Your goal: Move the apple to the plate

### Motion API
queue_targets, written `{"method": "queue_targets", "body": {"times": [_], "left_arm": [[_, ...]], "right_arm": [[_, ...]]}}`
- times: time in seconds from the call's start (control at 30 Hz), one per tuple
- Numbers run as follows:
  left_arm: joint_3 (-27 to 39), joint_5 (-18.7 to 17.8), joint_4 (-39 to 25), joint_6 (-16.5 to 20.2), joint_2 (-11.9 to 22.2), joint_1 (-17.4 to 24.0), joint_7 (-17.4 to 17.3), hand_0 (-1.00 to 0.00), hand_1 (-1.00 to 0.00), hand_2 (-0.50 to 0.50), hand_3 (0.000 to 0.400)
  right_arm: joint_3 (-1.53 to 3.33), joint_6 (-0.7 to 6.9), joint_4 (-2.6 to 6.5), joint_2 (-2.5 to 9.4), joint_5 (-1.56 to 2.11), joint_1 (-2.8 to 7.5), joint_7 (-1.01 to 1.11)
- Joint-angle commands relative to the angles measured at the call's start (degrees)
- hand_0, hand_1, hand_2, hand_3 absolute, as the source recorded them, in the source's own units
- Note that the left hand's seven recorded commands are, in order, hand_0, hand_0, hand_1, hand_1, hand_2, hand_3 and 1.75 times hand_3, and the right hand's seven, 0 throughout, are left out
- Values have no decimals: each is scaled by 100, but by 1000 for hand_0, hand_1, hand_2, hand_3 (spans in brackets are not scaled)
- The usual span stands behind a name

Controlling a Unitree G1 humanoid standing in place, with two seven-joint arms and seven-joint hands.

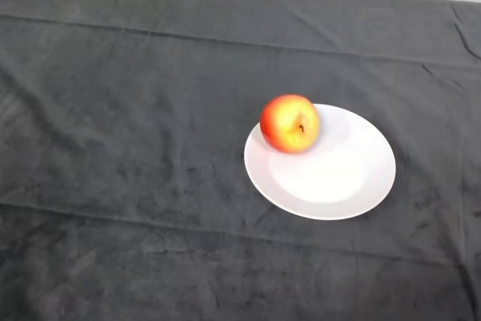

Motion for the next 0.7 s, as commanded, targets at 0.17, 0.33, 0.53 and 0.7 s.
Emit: {"method": "queue_targets", "body": {"times": [0.17,0.33,0.53,0.7], "left_arm": [[260,142,147,83,-65,-171,-73,0,0,0,0],[286,194,147,96,-96,-193,-90,0,0,0,0],[328,231,143,119,-116,-201,-132,0,0,0,0],[366,258,151,130,-129,-210,-167,0,0,0,0]], "right_arm": [[-74,19,44,-145,-18,-46,7],[-74,19,44,-145,-19,-46,7],[-74,18,43,-144,-19,-46,7],[-74,18,43,-144,-19,-45,7]]}}
